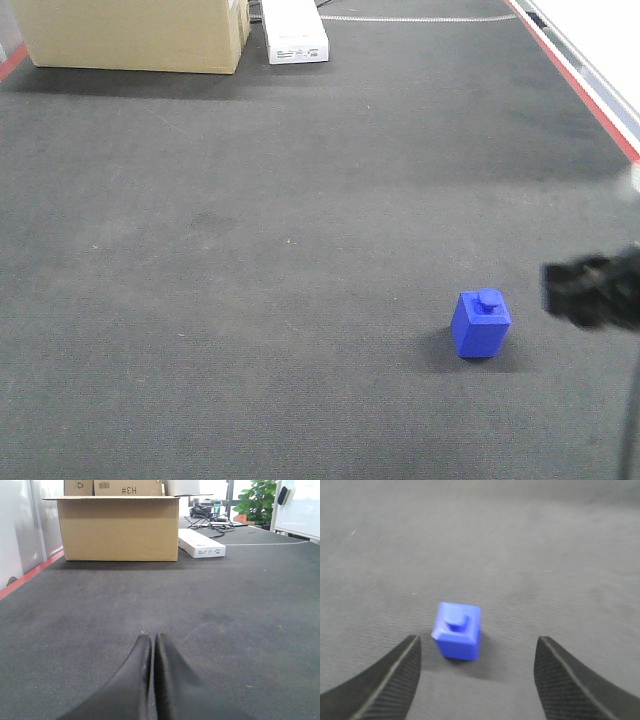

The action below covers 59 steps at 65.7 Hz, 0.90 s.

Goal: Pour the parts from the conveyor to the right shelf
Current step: 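Lower the right gripper over the blue block and close on it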

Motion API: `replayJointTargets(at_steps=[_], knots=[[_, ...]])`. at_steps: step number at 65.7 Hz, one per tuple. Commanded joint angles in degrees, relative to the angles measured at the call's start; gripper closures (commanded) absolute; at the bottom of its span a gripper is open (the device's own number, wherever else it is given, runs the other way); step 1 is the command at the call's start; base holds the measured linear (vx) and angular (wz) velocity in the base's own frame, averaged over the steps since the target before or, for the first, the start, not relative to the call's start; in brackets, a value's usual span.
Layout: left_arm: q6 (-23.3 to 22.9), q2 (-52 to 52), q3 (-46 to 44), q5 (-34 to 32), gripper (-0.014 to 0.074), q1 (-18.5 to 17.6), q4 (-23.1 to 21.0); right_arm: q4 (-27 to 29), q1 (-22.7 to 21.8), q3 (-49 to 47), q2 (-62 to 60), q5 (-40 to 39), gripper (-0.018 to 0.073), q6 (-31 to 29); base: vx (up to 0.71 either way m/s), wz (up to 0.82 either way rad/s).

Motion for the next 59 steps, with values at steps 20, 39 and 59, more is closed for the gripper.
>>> replayJointTargets(at_steps=[20,39,59], knots=[[-0.4,-0.7,-1.1,-4.1,0.0603,-0.3,-0.4,0.1,0.6,-23.3,24.8,15.7,0.0083,5.5,0.0,0.0],[-0.4,-0.7,-1.1,-4.1,0.0603,-0.3,-0.4,2.2,0.6,-28.8,35.6,19.4,0.0083,4.4,0.0,0.0],[-0.4,-0.7,-1.1,-4.1,0.0603,-0.3,-0.4,2.3,0.6,-28.8,41.7,20.1,0.0083,3.7,0.0,0.0]])
